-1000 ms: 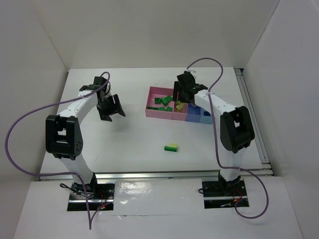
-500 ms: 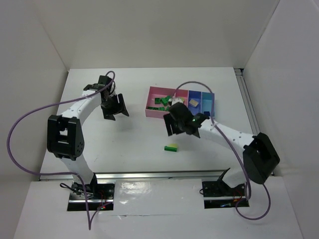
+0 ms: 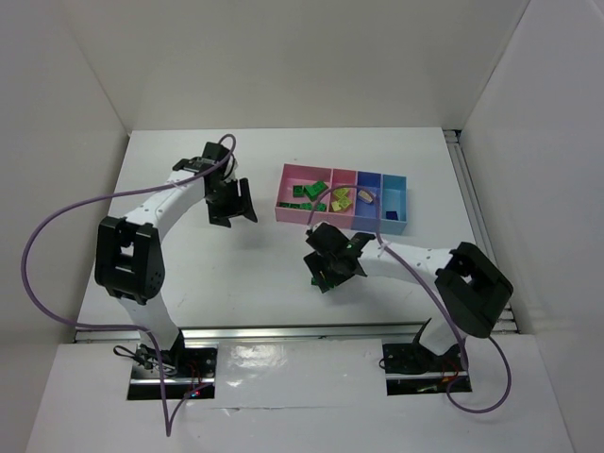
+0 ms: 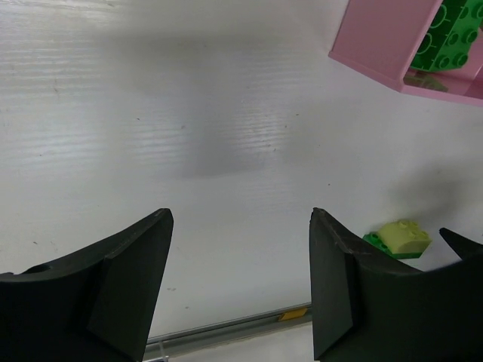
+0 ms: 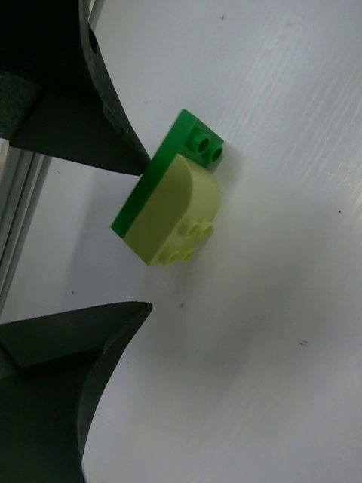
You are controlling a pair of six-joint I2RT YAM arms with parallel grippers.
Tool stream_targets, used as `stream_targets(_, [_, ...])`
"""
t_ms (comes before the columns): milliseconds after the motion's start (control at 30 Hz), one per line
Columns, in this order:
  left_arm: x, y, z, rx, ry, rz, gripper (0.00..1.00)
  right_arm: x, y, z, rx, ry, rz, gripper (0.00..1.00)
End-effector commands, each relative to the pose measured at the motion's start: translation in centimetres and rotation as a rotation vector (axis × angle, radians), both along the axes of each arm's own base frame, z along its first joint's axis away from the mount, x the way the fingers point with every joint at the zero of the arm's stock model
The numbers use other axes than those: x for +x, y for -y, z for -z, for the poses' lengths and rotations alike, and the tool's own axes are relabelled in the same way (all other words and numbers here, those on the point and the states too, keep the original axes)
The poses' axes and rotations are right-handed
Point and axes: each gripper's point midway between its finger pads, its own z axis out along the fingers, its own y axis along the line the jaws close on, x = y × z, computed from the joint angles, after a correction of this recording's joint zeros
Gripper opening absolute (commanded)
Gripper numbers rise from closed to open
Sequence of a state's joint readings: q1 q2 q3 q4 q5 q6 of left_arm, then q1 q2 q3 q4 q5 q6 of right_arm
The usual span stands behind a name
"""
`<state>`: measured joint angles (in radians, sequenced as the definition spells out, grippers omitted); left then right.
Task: Sort the legos into containers by color
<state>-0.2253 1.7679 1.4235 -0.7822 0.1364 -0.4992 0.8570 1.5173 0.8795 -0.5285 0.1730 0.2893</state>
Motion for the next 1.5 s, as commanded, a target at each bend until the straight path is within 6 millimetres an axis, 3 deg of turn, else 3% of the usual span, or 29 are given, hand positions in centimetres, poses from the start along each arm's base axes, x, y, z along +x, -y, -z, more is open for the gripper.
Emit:
stream_targets(0, [0.6, 0.5, -0.9, -0.009, 0.022, 0.025, 0.76, 2.7, -1.3, -0.6, 0.05, 0.063, -0.031, 0.73])
stream_targets(200, [0.2, 0.9, -0.8, -0.014, 0.013, 0.047, 0.76, 3.3, -2.7, -0.1, 0.125, 0.047, -0.053, 0.63])
stream_targets(333, [-0.7, 2.8, 0.3, -0.087, -0.047, 0.158, 0.76, 3.7, -3.3, -0.6, 0.143, 0.065, -0.08, 0.66])
stream_targets(433, [-1.4, 4.2, 1.2, -0.168, -0.1, 0.205, 0.76, 3.7, -3.3, 0.3, 0.119, 0.048, -0.09, 0.68])
stream_targets(467, [-1.8, 4.3, 1.7, -0.18, -0.123, 0.208, 0.76, 3.6, -3.0, 0.4, 0.108, 0.043, -0.098, 0.67])
stream_targets(533, [-2.2, 4.5, 1.8, -0.196, -0.136, 0.213, 0.76, 3.6, -3.4, 0.4, 0.116, 0.035, -0.103, 0.54])
stream_targets(600, [-2.2, 4.7, 1.7, -0.209, -0.138, 0.217, 0.76, 3.6, -3.5, -0.6, 0.13, 0.044, -0.096, 0.4])
stream_targets(667, [-2.4, 5.5, 0.8, -0.261, -0.118, 0.259, 0.76, 3.5, -3.4, -1.7, 0.132, 0.046, -0.096, 0.33])
stream_targets(733, [-3.0, 6.9, -0.5, -0.386, -0.122, 0.321, 0.78, 4.0, -3.9, -4.1, 0.175, 0.086, -0.09, 0.27])
stream_targets(767, [-4.0, 8.6, -2.2, -0.529, -0.137, 0.387, 0.78, 3.8, -4.0, -4.8, 0.186, 0.082, -0.096, 0.25])
stream_targets(933, [-5.6, 11.4, -4.2, -0.697, -0.137, 0.49, 0.84, 3.6, -4.5, -8.7, 0.27, 0.136, -0.104, 0.25])
stream_targets(1100, [-7.0, 13.6, -6.6, -0.907, -0.133, 0.529, 0.85, 3.9, -4.6, -10.1, 0.305, 0.149, -0.085, 0.25])
stream_targets(1467, [-8.6, 16.4, -6.2, -0.977, -0.129, 0.585, 0.76, 4.2, -5.8, -11.6, 0.365, 0.149, -0.109, 0.25])
